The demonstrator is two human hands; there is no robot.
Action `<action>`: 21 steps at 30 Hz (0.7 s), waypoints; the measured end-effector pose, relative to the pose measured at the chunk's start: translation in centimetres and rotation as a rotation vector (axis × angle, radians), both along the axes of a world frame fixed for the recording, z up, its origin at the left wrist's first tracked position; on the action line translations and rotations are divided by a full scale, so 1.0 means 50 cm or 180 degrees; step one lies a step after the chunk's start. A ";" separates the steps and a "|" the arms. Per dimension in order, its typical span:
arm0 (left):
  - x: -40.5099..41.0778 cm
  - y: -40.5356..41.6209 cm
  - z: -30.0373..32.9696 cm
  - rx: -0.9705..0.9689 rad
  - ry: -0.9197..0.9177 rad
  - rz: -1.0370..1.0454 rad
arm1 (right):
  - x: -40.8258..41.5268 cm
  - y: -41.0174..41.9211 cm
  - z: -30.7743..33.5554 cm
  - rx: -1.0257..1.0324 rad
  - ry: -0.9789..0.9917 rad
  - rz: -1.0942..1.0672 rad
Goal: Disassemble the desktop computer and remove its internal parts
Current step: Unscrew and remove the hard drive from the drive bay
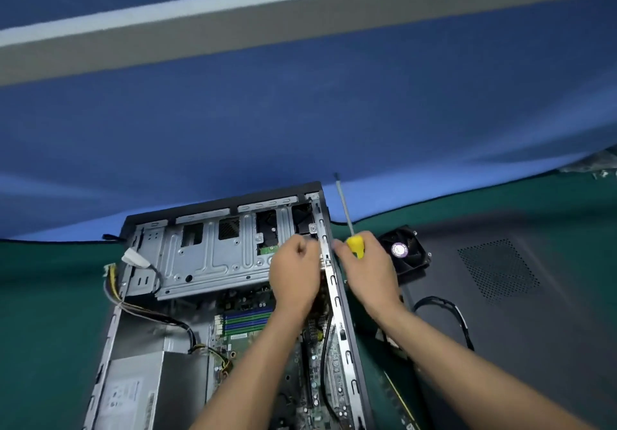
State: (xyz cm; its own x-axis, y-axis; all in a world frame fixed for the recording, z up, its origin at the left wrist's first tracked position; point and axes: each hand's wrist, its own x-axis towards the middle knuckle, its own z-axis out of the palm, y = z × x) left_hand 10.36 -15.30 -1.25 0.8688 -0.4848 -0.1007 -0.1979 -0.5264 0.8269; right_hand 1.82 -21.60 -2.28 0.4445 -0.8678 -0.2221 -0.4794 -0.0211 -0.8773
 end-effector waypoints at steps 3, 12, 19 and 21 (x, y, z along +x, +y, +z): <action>0.000 0.052 0.022 -0.0344 0.0348 0.0837 | 0.021 0.001 0.029 -0.0533 0.0770 0.0518; 0.021 0.146 -0.023 -0.1346 0.3758 0.1217 | 0.014 0.005 0.043 -0.0343 0.1585 0.0928; 0.013 0.112 -0.040 -0.2470 0.4486 0.1460 | -0.010 0.043 0.059 -0.0382 0.1883 0.0924; 0.009 0.122 -0.041 -0.2410 0.4401 0.1395 | -0.027 0.052 0.061 -0.0449 0.1863 0.0958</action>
State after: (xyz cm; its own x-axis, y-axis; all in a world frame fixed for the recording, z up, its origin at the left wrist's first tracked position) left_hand 10.82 -9.21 -3.32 0.4013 -0.5377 -0.7415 0.9159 0.2447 0.3183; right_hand 0.47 -19.02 0.78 0.5124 -0.7632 -0.3936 -0.8304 -0.3237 -0.4535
